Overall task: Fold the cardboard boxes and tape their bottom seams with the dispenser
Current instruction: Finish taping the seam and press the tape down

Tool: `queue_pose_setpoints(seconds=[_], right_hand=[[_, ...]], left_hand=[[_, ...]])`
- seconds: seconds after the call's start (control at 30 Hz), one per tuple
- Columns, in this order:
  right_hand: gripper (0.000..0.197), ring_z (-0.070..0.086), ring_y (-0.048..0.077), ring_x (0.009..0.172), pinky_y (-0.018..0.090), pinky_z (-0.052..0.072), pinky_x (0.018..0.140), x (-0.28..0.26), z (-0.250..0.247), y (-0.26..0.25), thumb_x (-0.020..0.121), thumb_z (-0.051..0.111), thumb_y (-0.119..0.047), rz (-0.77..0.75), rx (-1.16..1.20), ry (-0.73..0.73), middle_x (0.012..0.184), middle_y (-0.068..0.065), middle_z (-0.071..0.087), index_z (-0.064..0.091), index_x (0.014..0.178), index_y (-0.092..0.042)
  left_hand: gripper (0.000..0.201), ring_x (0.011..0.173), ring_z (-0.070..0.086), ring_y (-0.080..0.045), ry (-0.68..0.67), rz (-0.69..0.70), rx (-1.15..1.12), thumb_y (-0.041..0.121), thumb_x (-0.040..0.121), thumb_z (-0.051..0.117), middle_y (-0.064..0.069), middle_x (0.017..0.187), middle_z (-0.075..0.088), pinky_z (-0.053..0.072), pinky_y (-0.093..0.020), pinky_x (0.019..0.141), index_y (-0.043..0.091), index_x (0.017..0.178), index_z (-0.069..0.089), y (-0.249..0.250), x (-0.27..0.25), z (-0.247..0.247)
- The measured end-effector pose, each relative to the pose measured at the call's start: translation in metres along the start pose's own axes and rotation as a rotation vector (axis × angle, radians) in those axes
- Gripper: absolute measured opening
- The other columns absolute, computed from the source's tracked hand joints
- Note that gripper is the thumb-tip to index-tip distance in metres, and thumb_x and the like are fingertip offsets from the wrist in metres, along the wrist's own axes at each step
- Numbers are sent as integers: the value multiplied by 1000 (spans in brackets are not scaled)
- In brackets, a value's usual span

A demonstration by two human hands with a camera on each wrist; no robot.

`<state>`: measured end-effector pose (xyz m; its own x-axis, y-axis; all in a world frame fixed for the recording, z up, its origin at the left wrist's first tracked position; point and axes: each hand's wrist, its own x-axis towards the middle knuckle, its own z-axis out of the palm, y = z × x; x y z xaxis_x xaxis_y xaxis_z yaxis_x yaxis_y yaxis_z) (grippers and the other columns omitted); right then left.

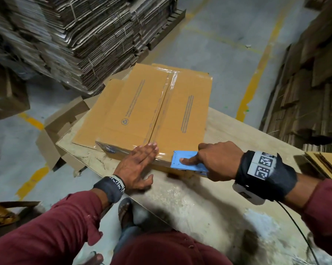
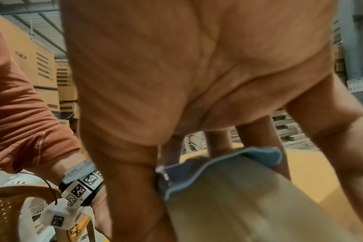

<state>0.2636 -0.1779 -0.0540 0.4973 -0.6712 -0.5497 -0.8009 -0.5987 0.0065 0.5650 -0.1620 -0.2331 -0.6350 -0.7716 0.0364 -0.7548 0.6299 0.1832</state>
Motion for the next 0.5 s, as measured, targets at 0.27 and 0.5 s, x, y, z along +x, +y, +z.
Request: queue_pose_setpoints(seconds=[0.27,0.5], right_hand=[[78,62,24,93,31,41,60,-48,14,45,92,59,-38,130,-12,-169,109,-9,45,14,145,-72],[75,49,21,79,27,28,48,-36,35,37,92,59,-28,141,50,-161,104,-7,41,25,147,-67]], left_hand=[[101,158,19,-25,91,15,-22,57,85,62,-12,172,16,23,-48,125,8,163,21,1,2,4],[103,159,16,-25,12,4,-33,60,84,60,-9,173,10,23,-52,124,8,164,20,0,3,1]])
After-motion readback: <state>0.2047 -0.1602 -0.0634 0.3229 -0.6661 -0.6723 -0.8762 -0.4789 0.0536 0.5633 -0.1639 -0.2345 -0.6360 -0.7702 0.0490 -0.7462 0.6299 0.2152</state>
